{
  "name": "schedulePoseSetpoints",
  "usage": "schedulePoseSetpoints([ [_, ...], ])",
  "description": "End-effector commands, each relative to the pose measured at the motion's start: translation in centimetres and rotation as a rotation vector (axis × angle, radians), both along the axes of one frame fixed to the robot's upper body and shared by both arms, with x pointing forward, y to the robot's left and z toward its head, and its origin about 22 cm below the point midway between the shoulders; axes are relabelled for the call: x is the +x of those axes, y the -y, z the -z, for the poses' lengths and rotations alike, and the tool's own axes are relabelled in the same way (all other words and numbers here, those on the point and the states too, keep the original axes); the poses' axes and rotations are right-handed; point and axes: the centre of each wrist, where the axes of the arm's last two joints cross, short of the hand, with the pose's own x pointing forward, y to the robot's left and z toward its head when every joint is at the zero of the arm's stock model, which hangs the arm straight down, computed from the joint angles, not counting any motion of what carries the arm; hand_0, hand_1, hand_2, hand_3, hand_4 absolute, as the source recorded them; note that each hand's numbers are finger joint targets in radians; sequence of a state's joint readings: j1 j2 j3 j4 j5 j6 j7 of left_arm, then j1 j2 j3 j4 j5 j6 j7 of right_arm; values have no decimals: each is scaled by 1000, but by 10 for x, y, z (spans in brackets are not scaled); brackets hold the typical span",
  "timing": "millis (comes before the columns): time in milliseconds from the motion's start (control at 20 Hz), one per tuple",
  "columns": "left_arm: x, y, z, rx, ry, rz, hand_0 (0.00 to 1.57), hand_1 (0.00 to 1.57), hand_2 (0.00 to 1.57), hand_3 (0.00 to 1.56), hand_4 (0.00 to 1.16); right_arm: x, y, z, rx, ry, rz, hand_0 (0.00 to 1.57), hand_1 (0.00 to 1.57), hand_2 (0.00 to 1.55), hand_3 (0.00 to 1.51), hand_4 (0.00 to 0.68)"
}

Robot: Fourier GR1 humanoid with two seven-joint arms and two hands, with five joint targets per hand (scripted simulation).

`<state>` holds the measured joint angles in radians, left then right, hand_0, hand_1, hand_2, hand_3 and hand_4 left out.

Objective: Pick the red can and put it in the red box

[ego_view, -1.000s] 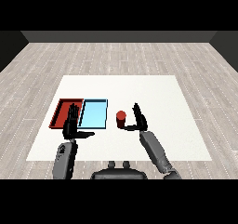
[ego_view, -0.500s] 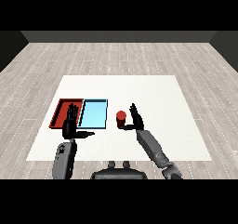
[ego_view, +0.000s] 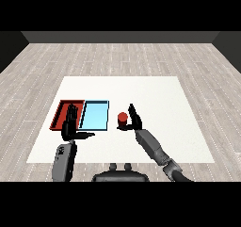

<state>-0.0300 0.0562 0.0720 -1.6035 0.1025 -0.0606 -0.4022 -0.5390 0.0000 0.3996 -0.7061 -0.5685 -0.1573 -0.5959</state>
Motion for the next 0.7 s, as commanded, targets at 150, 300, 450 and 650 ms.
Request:
schedulePoseSetpoints([
  [150, 0, 8, -15, -9, 25, -6, 0, 0, 0, 0, 0, 1, -13, 1, 4, -11, -25, 0, 0, 0, 0, 0],
  [300, -3, 4, 3, -2, 6, 4, 0, 0, 0, 0, 0, -4, -17, 6, 1, -7, -40, 0, 0, 0, 0, 0],
  [450, -5, 4, -8, 6, 6, 5, 0, 0, 0, 0, 0, 20, -2, 7, -4, -9, -41, 0, 0, 0, 0, 0],
  [650, -15, 6, -8, 2, 7, 5, 0, 0, 0, 0, 0, 16, -10, 3, 21, -25, -47, 0, 0, 0, 0, 0],
])
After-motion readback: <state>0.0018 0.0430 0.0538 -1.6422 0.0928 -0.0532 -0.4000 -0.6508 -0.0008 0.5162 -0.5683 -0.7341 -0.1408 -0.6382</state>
